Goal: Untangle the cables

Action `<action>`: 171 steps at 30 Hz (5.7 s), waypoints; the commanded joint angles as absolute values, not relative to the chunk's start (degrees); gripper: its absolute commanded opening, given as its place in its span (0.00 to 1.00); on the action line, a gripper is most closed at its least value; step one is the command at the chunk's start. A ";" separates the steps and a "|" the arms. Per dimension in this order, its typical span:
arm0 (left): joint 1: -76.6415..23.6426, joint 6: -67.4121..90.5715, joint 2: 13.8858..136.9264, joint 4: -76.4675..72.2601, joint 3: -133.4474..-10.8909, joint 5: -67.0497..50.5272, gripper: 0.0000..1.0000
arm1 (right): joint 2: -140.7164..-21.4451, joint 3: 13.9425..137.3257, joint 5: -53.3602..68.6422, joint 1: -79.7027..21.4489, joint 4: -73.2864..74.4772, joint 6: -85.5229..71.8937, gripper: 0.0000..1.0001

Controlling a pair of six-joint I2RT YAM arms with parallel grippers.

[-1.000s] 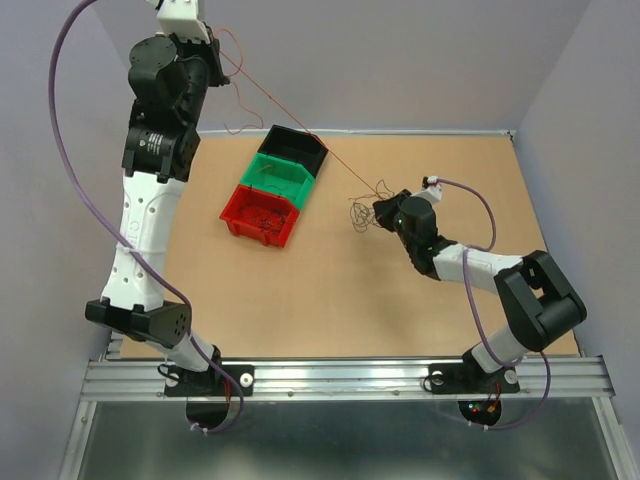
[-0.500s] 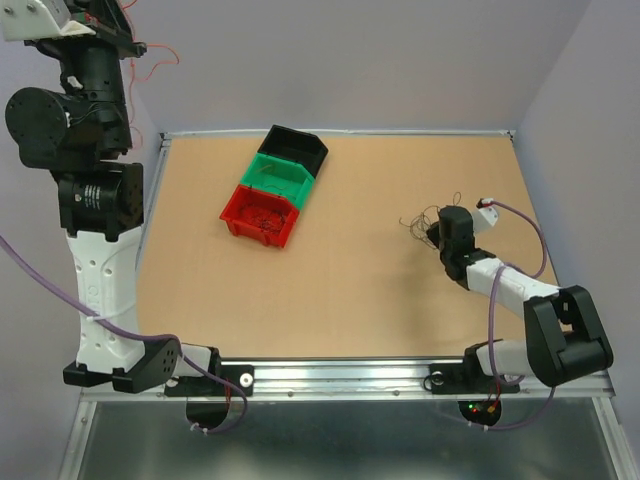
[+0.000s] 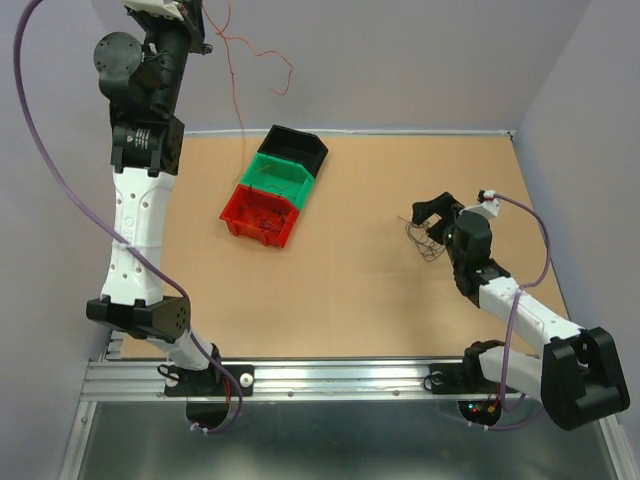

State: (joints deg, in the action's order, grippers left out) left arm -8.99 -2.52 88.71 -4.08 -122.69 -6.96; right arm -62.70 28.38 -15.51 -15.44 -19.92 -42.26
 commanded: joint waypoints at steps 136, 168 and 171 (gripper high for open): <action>-10.64 -11.69 92.81 -19.69 -107.40 -16.53 0.00 | -65.39 26.46 -0.35 -15.56 -30.76 -40.25 1.00; -10.81 -8.70 98.35 -16.17 -117.60 -15.56 0.00 | -65.83 26.72 -0.35 -15.56 -30.94 -40.34 1.00; -10.81 -8.96 98.88 -16.96 -116.11 -15.56 0.00 | -66.01 26.63 1.13 -15.56 -30.85 -40.43 1.00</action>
